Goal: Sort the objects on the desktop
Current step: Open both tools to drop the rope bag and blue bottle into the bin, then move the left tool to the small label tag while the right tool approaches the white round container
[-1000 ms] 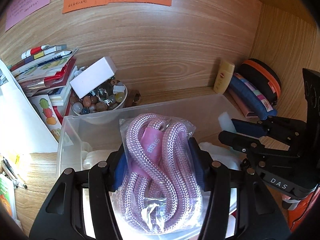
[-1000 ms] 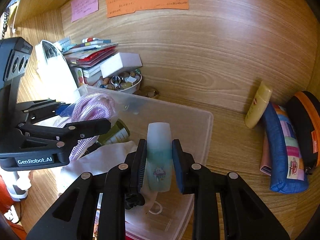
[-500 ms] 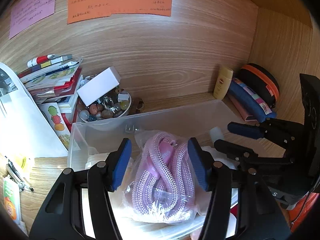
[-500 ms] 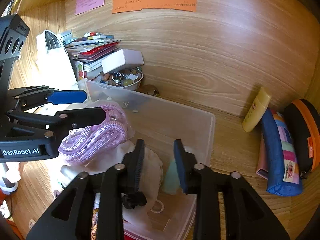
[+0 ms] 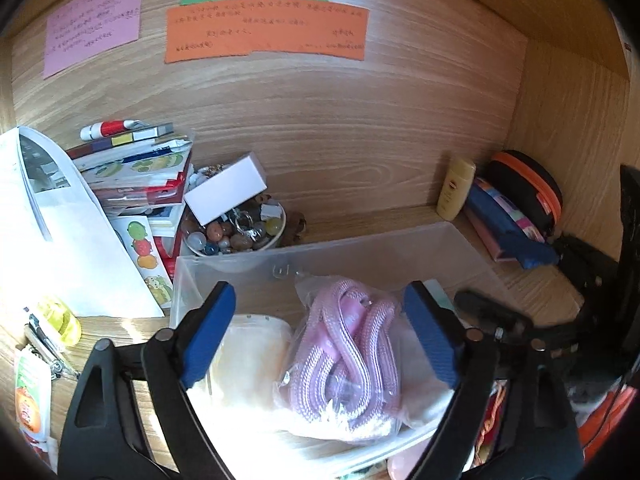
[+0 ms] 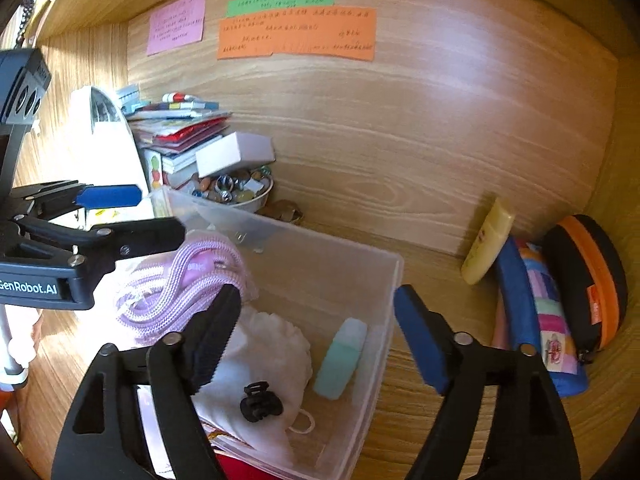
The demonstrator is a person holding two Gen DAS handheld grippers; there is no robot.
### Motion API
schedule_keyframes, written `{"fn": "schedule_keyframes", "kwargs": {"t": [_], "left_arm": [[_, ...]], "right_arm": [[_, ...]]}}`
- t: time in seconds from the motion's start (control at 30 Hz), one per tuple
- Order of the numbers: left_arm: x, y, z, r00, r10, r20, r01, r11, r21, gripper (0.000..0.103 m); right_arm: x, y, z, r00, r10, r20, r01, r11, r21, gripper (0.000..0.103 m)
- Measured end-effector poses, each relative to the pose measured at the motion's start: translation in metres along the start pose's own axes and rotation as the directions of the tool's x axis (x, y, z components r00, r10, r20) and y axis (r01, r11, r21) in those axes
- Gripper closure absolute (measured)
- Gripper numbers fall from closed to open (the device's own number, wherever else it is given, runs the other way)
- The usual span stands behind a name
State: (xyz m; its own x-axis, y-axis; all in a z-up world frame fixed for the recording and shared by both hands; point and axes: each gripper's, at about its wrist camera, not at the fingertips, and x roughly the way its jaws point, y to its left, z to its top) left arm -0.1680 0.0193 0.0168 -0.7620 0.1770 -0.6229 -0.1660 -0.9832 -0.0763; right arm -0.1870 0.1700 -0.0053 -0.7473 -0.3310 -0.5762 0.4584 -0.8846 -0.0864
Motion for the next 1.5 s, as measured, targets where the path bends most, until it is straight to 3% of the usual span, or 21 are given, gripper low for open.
{"fn": "schedule_keyframes", "kwargs": {"t": [0.2, 0.4, 0.8, 1.03, 1.2, 1.5], "left_arm": [[-0.014, 0.001, -0.007, 0.999, 0.054, -0.001, -0.054, 0.998, 0.017, 0.01], [-0.036, 0.008, -0.017, 0.999, 0.053, 0.012, -0.053, 0.998, 0.019, 0.009], [-0.066, 0.034, -0.046, 0.996, 0.088, -0.011, -0.088, 0.994, -0.068, 0.008], [-0.081, 0.035, -0.079, 0.989, 0.143, -0.041, -0.144, 0.989, -0.022, 0.008], [-0.091, 0.035, -0.105, 0.987, 0.14, -0.077, -0.141, 0.99, -0.012, 0.008], [-0.104, 0.016, -0.135, 0.989, 0.115, -0.098, -0.112, 0.993, 0.034, 0.008]], "right_arm": [[-0.013, -0.018, 0.007, 0.999, -0.044, 0.028, 0.043, 0.997, 0.062, 0.021], [-0.037, -0.023, 0.002, 0.998, -0.048, 0.033, 0.045, 0.996, 0.077, 0.016], [-0.084, 0.0, -0.051, 0.999, -0.05, 0.016, 0.05, 0.999, 0.003, 0.011], [-0.095, 0.0, -0.085, 0.997, -0.062, -0.043, 0.063, 0.998, 0.018, 0.011], [-0.102, 0.004, -0.106, 0.995, -0.034, -0.094, 0.037, 0.999, 0.038, 0.011], [-0.116, 0.046, -0.124, 0.996, 0.035, -0.08, -0.037, 0.999, -0.025, 0.011]]}}
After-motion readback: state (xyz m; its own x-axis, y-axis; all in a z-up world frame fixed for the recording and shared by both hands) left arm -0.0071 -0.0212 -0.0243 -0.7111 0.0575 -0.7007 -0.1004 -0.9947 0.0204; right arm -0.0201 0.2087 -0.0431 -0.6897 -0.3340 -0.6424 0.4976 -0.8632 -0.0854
